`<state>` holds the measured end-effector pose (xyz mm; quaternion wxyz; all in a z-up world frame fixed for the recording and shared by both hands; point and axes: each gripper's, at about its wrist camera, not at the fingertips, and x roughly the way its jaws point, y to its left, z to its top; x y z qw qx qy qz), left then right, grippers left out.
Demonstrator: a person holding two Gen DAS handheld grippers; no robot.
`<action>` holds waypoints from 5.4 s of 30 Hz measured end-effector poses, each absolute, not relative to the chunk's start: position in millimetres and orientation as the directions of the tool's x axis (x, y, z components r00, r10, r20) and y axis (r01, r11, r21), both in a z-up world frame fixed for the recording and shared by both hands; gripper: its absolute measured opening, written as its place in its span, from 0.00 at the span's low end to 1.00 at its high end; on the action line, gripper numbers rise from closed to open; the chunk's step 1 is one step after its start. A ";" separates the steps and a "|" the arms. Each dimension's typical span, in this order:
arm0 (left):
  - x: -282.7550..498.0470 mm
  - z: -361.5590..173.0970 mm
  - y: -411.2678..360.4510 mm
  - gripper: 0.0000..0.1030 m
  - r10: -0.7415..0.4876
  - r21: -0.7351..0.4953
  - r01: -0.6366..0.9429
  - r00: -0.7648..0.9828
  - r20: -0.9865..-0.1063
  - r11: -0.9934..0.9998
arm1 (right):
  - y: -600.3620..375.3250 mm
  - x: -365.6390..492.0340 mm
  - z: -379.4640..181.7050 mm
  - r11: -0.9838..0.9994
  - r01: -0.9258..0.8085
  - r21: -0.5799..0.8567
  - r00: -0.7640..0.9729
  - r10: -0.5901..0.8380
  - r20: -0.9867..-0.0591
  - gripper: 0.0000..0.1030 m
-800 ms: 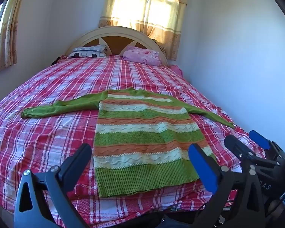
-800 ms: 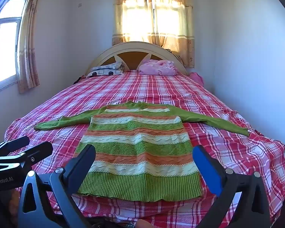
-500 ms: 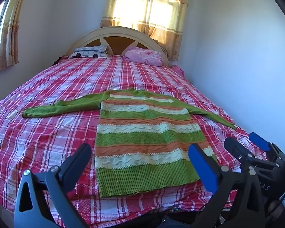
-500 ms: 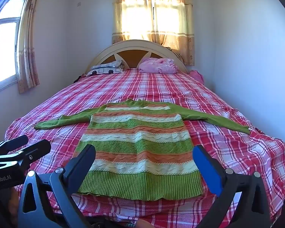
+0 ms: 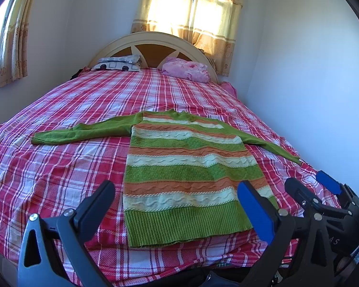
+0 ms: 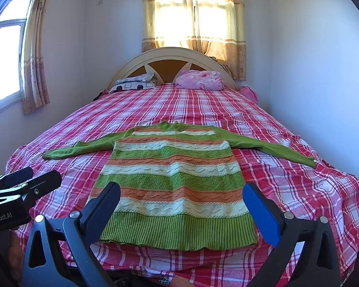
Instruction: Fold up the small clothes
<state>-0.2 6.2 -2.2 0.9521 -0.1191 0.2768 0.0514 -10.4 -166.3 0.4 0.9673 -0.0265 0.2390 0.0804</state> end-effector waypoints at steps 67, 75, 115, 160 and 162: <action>-0.3 0.0 12.4 1.00 0.040 -0.206 -0.176 0.845 -0.534 0.963 | -159.7 -4.4 -9.1 0.979 -0.202 -0.003 0.849 0.174 -0.498 0.99; 7.4 -6.5 20.2 1.00 0.051 -0.193 -0.181 0.843 -0.535 0.964 | -165.0 5.5 -15.5 0.978 -0.208 -0.005 0.842 0.176 -0.509 0.99; 238.1 -82.7 76.6 1.00 0.069 -0.106 -0.165 0.797 -0.600 0.981 | -377.3 244.7 -99.0 0.981 0.176 0.081 0.712 -0.070 -0.699 0.98; 339.8 -120.5 73.7 1.00 0.076 -0.126 -0.211 0.745 -0.663 0.969 | -589.5 340.5 -114.5 0.751 0.574 0.325 0.638 -0.163 -0.752 0.06; 341.4 -122.3 75.3 1.00 0.064 -0.135 -0.207 0.739 -0.671 0.969 | -582.0 344.4 -105.3 0.770 0.555 0.314 0.650 -0.167 -0.741 0.06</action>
